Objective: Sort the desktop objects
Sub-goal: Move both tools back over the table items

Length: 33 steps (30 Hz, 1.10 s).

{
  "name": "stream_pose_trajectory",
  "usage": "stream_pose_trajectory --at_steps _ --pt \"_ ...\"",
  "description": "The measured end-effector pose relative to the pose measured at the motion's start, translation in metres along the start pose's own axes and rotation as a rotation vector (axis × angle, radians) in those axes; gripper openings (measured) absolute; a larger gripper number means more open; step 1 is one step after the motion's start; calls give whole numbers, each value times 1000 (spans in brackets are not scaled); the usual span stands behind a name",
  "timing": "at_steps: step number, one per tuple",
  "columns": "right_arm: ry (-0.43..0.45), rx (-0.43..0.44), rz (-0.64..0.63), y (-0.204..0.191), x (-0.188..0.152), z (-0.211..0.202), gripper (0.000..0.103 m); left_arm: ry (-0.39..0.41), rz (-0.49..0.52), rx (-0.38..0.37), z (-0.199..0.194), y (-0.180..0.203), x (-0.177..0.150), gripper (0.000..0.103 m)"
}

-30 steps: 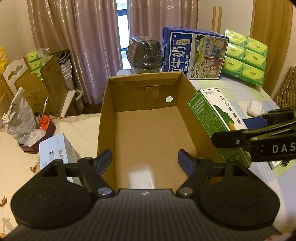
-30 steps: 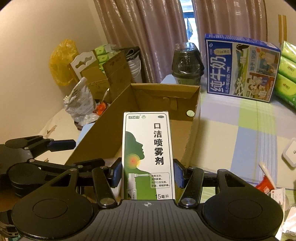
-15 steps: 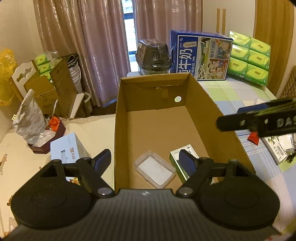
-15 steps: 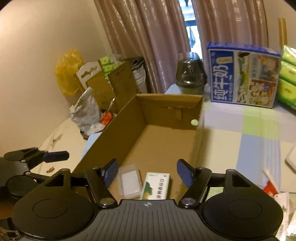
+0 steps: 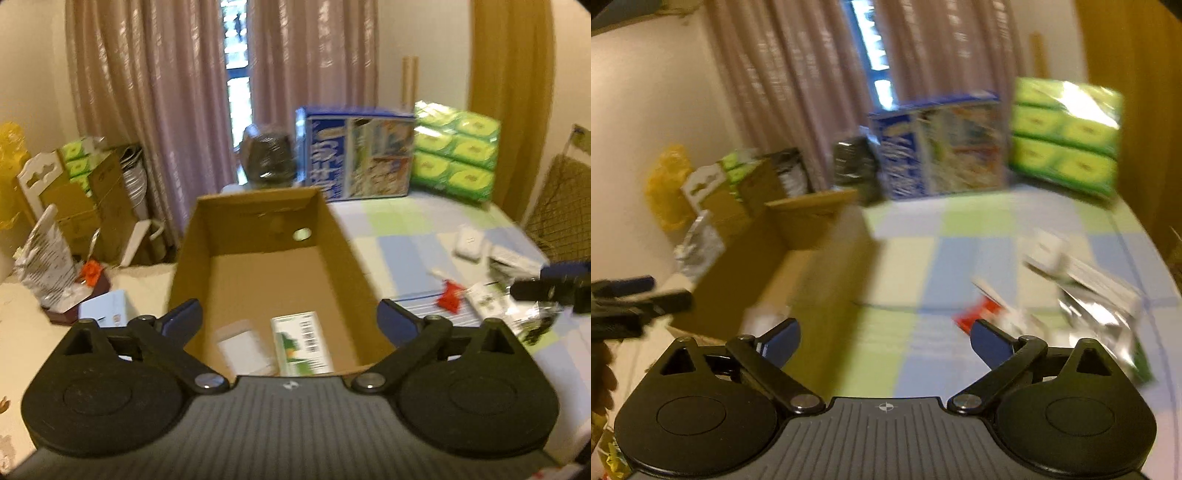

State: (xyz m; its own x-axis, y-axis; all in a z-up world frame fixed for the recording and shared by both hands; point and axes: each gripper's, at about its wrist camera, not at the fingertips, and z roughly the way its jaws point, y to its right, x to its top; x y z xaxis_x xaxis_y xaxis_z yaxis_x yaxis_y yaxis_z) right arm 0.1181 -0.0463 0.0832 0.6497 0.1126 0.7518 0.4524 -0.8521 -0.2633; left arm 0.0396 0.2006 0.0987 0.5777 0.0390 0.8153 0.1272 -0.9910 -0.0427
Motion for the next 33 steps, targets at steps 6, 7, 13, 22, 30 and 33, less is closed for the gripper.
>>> stream_pose_trajectory --at_steps 6,7,13,22,30,33 --pt "15 -97 62 55 -22 -52 100 3 28 -106 -14 53 0 102" --pt "17 -117 62 63 -24 -62 100 2 27 -123 -15 61 1 102" --pt "27 -220 71 106 -41 -106 101 -27 71 -204 -18 115 4 102" --pt "6 -272 131 144 -57 -134 101 -111 130 -259 14 177 -4 102" --pt "6 -291 131 150 -58 -111 101 -153 152 -284 50 214 -20 102" --pt "-6 -291 149 157 -63 -97 101 -168 139 -290 67 223 -28 102"
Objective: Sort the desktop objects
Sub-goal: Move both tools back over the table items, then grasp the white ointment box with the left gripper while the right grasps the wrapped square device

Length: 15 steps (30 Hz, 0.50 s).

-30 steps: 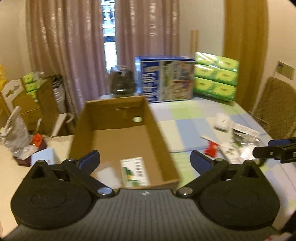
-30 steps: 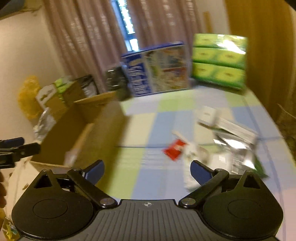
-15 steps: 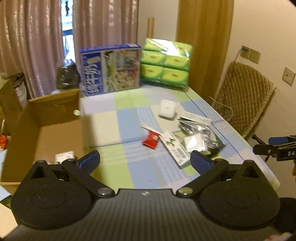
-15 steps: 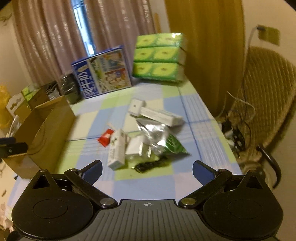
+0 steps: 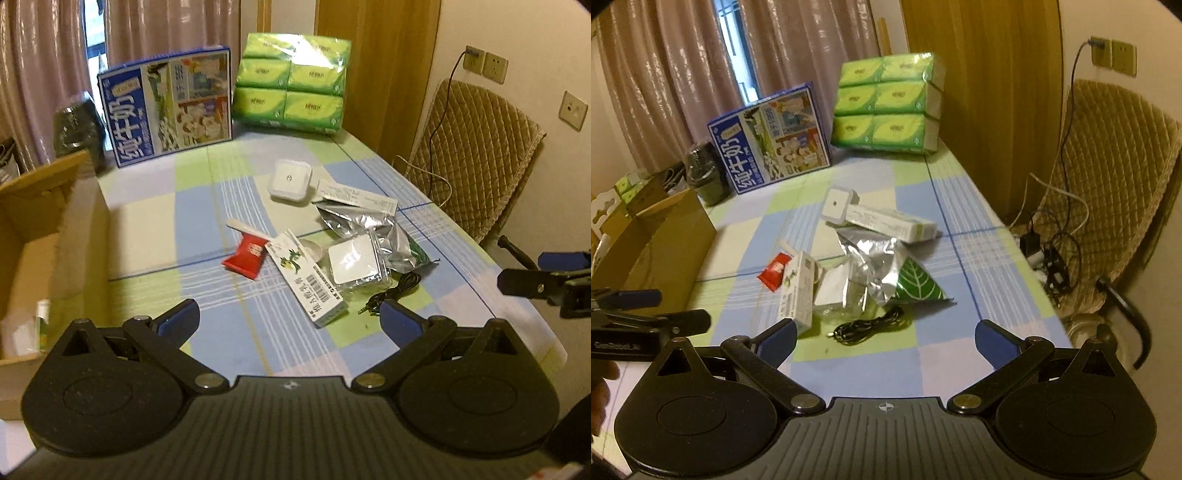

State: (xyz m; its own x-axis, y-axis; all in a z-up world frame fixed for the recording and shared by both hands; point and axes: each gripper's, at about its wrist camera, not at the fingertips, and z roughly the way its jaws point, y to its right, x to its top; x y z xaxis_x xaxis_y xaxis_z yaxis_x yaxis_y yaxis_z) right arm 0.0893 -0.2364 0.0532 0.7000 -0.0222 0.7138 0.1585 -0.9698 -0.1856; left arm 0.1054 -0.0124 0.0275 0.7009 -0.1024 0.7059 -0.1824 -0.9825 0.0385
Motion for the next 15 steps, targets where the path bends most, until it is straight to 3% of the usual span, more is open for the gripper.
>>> stream_pose_trajectory --at_steps 4,8,15 --pt "-14 -21 -2 5 -4 23 99 -4 -47 -9 31 -2 -5 102" --pt "-27 -23 -30 4 -8 51 84 -19 -146 -59 64 -12 -4 101" --pt "-44 12 -162 -7 -17 89 72 -37 -116 -49 101 -12 10 94"
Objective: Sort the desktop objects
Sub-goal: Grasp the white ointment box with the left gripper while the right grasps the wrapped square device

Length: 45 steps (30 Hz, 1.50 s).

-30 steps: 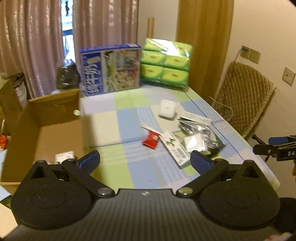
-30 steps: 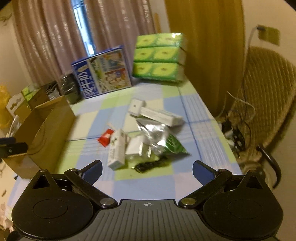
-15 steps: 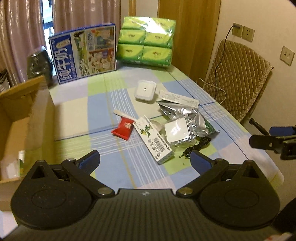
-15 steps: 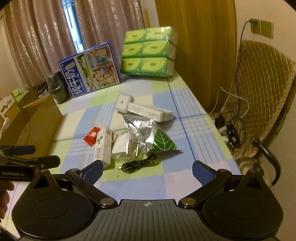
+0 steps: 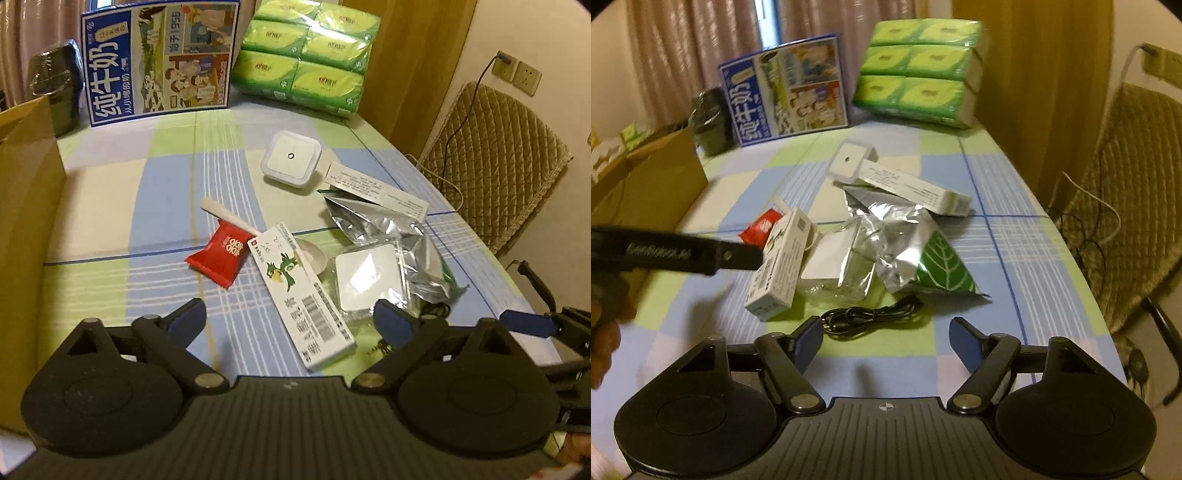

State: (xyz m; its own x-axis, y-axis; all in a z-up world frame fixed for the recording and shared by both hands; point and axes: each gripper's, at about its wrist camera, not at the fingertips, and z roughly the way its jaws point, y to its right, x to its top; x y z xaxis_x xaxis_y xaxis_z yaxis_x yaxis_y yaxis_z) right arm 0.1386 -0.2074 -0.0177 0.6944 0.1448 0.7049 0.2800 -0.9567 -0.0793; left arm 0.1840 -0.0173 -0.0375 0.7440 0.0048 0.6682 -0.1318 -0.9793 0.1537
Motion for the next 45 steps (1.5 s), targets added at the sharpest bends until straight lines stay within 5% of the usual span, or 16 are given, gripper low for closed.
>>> stream_pose_trajectory --at_steps 10,14,16,18,31,45 --pt "9 -4 -76 -3 2 20 71 -84 -39 -55 45 0 5 74" --pt "13 6 -99 -10 3 24 70 -108 -14 -48 49 -1 2 55" --pt "19 11 -117 -13 5 26 70 -116 7 -32 49 -3 -1 38" --pt "30 12 -129 -16 6 28 70 -116 20 -2 45 -8 -2 33" --pt "44 20 -172 -49 21 62 70 -112 64 19 16 -34 -14 34" --pt "11 -71 -215 -57 22 98 68 -86 64 0 21 -38 -14 62"
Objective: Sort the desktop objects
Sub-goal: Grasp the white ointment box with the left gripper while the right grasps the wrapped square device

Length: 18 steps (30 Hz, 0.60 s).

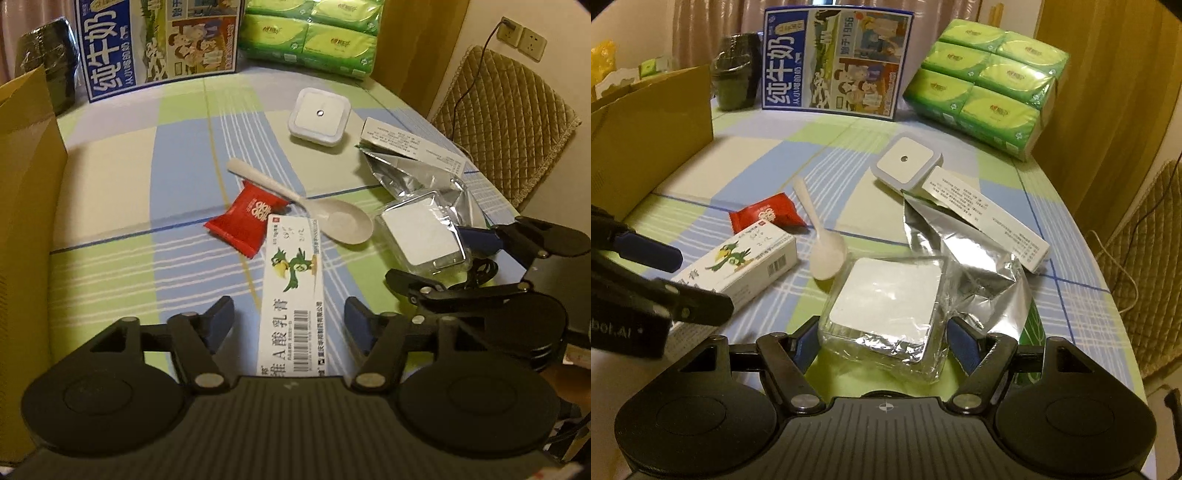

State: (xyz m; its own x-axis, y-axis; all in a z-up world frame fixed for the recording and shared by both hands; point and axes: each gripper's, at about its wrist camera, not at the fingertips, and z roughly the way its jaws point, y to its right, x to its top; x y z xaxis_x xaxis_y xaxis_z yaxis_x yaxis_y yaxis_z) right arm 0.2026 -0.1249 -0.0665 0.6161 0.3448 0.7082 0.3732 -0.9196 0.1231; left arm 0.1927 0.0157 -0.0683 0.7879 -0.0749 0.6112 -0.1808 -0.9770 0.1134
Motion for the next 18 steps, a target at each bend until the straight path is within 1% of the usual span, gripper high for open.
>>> stream_pose_trajectory --at_steps 1,2,3,11,14,16,17,18 --pt "1 5 8 1 0 0 66 3 4 -1 0 1 0 63" --pt "4 9 5 1 1 -2 61 3 9 -2 1 2 1 63" --pt "7 10 1 0 1 -4 59 2 12 -1 2 2 1 63" --pt "13 33 35 5 0 -15 58 -12 62 36 12 7 -2 62" --pt "16 44 42 5 -1 -21 58 -16 74 48 15 8 -3 54" --pt "16 49 42 4 -3 -24 58 -25 80 52 16 9 -3 47" --pt "16 54 47 4 -3 -25 58 -31 80 52 16 9 -3 38" --pt "16 56 49 3 -3 -27 58 -35 82 53 15 10 -3 33"
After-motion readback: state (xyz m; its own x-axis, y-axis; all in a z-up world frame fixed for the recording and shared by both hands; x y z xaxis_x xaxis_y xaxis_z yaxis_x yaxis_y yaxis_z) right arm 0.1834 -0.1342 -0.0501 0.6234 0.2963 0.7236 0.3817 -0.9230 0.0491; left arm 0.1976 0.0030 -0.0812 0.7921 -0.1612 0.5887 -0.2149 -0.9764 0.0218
